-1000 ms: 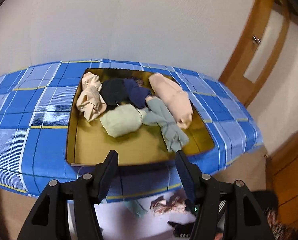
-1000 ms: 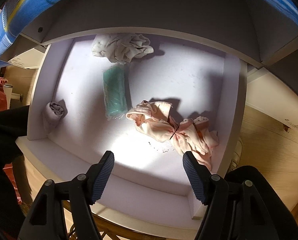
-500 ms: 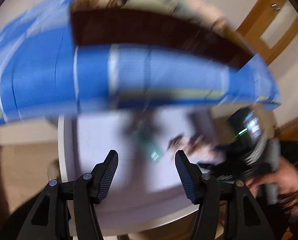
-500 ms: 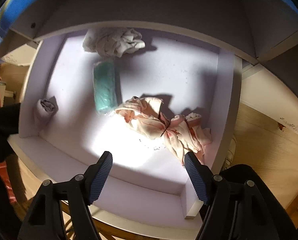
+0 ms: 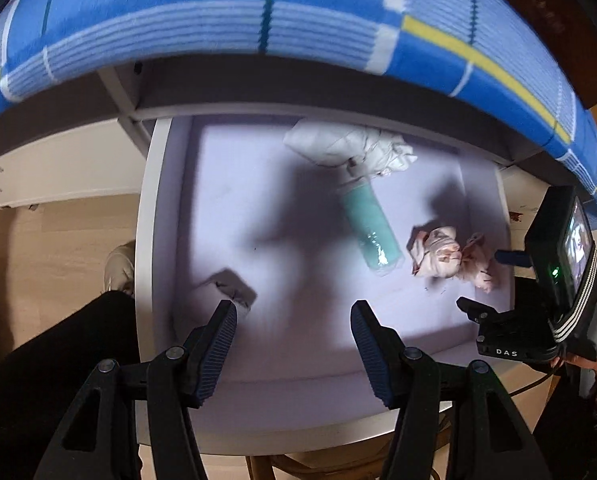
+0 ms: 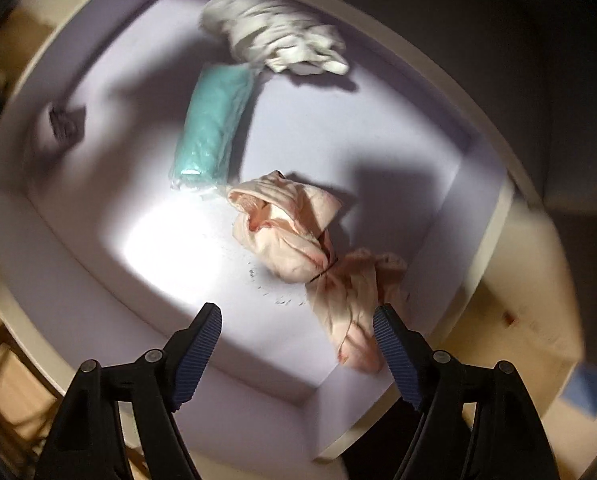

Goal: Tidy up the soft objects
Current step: 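Grasp the pink tied garment with the right gripper while the left reaches the grey rolled bundle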

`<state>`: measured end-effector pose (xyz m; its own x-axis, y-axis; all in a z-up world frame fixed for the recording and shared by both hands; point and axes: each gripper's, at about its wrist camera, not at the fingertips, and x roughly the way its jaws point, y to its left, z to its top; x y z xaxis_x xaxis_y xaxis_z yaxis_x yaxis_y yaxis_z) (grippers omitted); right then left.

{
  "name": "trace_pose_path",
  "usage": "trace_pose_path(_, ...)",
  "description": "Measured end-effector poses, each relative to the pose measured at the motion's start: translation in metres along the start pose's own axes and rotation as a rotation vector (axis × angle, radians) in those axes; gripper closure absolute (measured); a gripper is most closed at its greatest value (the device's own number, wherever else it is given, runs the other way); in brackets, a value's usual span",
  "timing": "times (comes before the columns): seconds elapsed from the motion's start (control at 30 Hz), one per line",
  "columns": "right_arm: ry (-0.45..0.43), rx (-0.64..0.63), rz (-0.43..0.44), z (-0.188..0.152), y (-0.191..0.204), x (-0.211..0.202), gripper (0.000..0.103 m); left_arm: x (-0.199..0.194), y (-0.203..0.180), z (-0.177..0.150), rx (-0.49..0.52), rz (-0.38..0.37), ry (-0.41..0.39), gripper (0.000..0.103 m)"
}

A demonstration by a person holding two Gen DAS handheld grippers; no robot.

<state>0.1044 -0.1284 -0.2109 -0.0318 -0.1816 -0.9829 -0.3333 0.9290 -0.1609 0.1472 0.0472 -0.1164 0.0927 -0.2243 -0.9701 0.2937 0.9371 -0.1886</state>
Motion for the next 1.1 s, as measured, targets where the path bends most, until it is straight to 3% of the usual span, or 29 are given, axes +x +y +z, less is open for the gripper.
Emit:
trace_pose_path(0.17,0.034,-0.049,-0.061,0.006,0.003,0.016,0.024,0.005,0.013,-0.001,-0.045,0.008,0.017,0.043)
trace_pose_path(0.5,0.081,0.008,-0.034,0.021,-0.014,0.047,0.024,0.012,0.022,-0.002,-0.08,0.015,0.034,0.043)
trace_pose_path(0.6,0.111,0.096,0.08,0.024,-0.026,0.052,0.023,0.017,0.026,-0.002,-0.091,0.02,0.045,0.043)
trace_pose_path(0.7,0.138,0.21,0.255,0.021,-0.034,0.054,0.017,0.018,0.027,-0.002,-0.093,0.022,0.048,0.043)
trace_pose_path(0.77,0.112,0.292,0.361,0.021,-0.044,0.048,0.017,0.019,0.027,-0.002,-0.092,0.022,0.048,0.043)
trace_pose_path(0.8,0.098,0.309,0.374,0.021,-0.048,0.046,0.018,0.019,0.028,-0.002,-0.092,0.023,0.048,0.043)
trace_pose_path(0.9,0.031,0.29,0.295,0.027,-0.057,0.033,0.018,0.021,0.029,-0.002,-0.098,0.03,0.053,0.043)
trace_pose_path(0.97,0.007,0.203,0.191,0.031,-0.051,0.028,0.018,0.022,0.03,-0.002,-0.102,0.037,0.055,0.043)
trace_pose_path(1.1,-0.01,0.026,0.076,0.035,-0.025,0.028,0.019,0.02,0.034,-0.002,-0.121,0.038,0.051,0.043)
